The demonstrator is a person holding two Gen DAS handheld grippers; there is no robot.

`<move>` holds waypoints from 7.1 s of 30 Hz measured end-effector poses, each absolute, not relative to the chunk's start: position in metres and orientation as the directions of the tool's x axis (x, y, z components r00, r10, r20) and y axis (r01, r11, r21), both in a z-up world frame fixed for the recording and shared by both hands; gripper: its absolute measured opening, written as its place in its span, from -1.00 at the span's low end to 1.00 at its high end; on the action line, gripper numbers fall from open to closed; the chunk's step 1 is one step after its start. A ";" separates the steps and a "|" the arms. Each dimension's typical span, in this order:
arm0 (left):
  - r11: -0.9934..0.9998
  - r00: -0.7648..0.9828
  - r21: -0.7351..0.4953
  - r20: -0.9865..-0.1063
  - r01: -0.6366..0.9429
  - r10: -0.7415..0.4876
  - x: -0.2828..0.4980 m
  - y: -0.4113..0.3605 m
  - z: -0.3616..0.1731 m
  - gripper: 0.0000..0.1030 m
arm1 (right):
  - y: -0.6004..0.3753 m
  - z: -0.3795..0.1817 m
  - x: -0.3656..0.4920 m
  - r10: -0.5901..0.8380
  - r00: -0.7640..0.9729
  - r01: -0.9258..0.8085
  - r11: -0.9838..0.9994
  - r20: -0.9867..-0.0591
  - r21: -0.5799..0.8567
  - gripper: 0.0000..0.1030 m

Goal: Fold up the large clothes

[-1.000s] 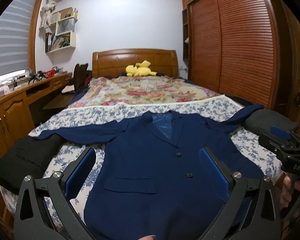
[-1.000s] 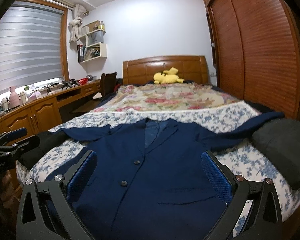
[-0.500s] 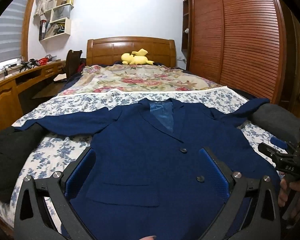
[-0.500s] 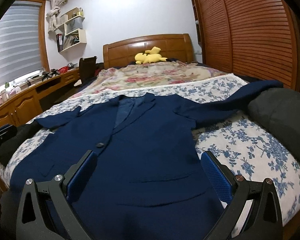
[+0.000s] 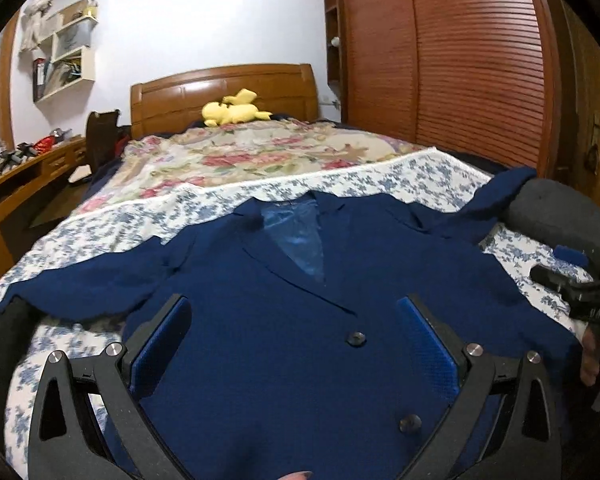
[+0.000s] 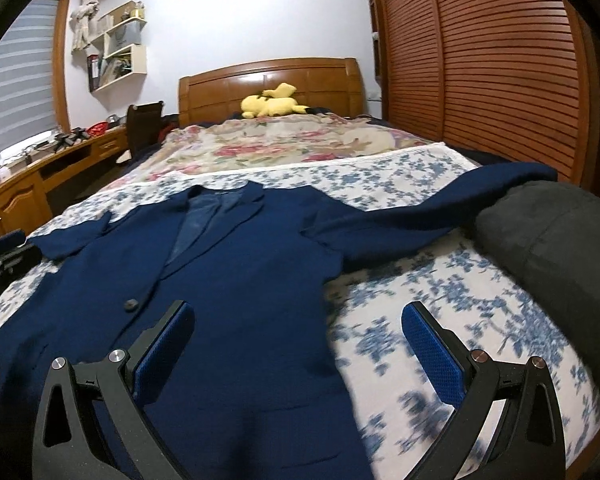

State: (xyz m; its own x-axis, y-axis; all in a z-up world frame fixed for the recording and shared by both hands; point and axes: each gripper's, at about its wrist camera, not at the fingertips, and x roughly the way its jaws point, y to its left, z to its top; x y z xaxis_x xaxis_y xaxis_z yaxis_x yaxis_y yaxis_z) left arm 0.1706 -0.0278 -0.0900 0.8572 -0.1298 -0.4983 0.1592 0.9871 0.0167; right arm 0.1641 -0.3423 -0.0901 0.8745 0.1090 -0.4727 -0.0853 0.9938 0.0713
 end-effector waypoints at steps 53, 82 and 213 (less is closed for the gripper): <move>0.972 0.806 -0.028 -0.555 0.232 -0.208 0.187 -0.035 -0.134 1.00 | -0.285 -0.033 0.290 0.235 0.756 -0.327 0.944 -0.611 -0.042 -0.95; 0.972 0.803 -0.034 -0.556 0.233 -0.212 0.176 -0.012 -0.123 1.00 | -0.327 -0.047 0.315 0.026 0.723 -0.075 0.996 -0.690 -0.041 0.14; 0.991 0.624 0.051 -0.780 0.126 -0.039 0.210 -0.017 -0.152 0.43 | -0.262 -0.095 0.111 0.357 0.696 -0.431 0.902 -0.623 0.034 -0.25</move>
